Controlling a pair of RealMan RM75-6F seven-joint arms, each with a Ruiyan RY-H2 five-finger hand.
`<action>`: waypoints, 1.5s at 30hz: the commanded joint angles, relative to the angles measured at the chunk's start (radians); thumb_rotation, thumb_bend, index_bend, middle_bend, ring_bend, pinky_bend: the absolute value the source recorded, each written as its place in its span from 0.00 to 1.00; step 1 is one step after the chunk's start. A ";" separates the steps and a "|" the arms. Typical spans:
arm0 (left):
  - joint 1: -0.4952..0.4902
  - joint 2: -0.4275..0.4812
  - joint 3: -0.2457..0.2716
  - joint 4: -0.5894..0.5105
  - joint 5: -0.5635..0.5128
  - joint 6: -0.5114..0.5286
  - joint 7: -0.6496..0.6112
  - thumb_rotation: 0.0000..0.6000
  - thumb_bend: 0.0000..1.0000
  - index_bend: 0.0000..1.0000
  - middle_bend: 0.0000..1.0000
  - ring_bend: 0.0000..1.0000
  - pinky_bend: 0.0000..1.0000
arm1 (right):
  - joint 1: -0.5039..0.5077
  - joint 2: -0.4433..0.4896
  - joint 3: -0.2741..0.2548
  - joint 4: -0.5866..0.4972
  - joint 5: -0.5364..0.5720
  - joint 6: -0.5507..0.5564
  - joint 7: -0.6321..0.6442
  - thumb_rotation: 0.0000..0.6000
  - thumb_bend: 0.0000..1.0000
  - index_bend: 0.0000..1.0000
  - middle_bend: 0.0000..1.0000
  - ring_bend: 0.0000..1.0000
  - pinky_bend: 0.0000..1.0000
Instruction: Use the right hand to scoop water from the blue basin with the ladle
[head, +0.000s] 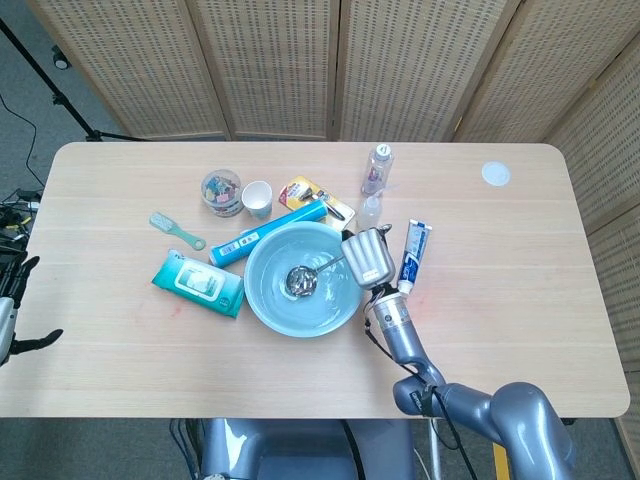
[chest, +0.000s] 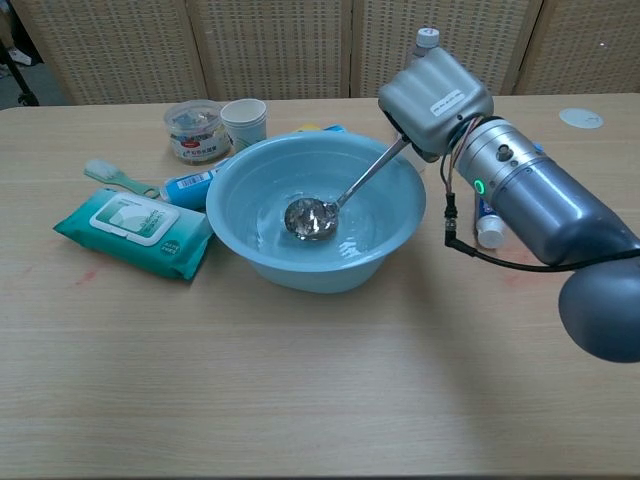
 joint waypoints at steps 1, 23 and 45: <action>0.000 -0.001 -0.001 0.001 0.001 0.002 -0.001 1.00 0.00 0.00 0.00 0.00 0.03 | -0.013 0.024 0.001 -0.051 0.024 -0.032 -0.061 1.00 0.98 0.82 0.89 0.93 1.00; 0.000 -0.005 0.006 -0.001 0.013 0.006 0.010 1.00 0.00 0.00 0.00 0.00 0.03 | -0.023 0.235 0.205 -0.590 0.578 -0.030 -0.399 1.00 0.98 0.83 0.90 0.94 1.00; 0.007 0.001 0.012 -0.007 0.036 0.027 -0.002 1.00 0.00 0.00 0.00 0.00 0.03 | 0.010 0.319 0.118 -0.661 0.375 0.040 -0.257 1.00 0.98 0.83 0.90 0.94 1.00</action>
